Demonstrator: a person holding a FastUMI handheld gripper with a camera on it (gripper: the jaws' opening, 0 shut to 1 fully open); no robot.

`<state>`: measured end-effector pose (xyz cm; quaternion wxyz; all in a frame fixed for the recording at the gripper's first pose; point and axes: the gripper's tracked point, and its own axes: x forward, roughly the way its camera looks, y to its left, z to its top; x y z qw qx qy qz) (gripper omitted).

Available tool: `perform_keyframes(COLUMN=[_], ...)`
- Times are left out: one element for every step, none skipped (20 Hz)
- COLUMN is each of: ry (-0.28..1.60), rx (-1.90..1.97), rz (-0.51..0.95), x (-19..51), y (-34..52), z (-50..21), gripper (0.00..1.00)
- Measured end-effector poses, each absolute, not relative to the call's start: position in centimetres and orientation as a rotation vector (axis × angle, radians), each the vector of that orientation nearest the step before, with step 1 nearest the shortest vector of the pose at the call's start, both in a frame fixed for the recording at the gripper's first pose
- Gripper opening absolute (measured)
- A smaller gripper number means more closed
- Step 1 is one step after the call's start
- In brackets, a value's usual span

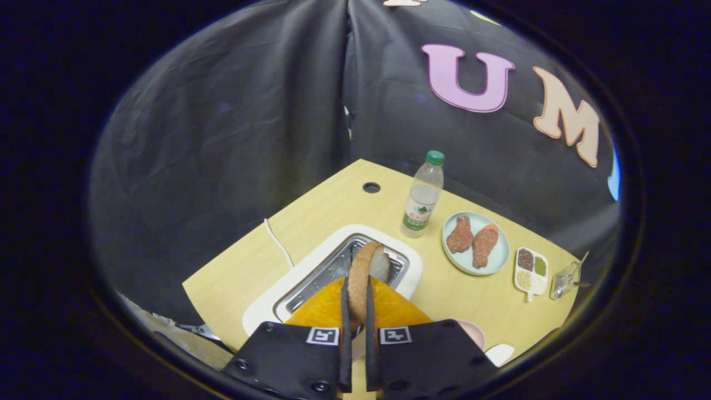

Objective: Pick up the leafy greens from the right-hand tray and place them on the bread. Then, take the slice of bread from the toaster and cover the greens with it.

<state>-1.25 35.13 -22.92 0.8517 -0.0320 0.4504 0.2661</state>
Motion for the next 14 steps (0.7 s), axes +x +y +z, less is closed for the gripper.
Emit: perform_keyframes(ry=[0.942, 0.930, 0.922, 0.905, 0.891, 0.877, 0.840, 0.828, 0.815, 0.800, 0.792, 0.779, 0.769, 0.764], rx=[-0.021, 0.012, 0.042, 0.076, 0.098, 0.112, 0.136, 0.153, 0.175, 0.200, 0.212, 0.218, 0.219, 0.211], rz=[0.547, 0.539, 0.545, 0.542, 0.535, 0.528, 0.519, 0.519, 0.518, 0.514, 0.511, 0.508, 0.503, 0.499], x=[-0.9, -0.4, 0.0, 0.1, 0.3, 0.6, 1.1, 1.0, 1.0, 0.9, 0.9, 0.7, 0.6, 0.2], y=[35.0, 34.6, 34.5, 34.2, 33.6, 33.0, 32.5, 32.0, 31.4, 30.9, 30.3, 29.3, 28.3, 27.3], z=[-22.3, -21.4, -20.6, -19.5, -18.7, -17.9, -16.9, -16.6, -16.0, -15.3, -14.9, -14.8, -14.6, -14.7], gripper=[0.13, 0.13, 0.13, 0.13, 0.13, 0.13, 0.13, 0.12, 0.12, 0.12, 0.13, 0.13, 0.13, 0.13])
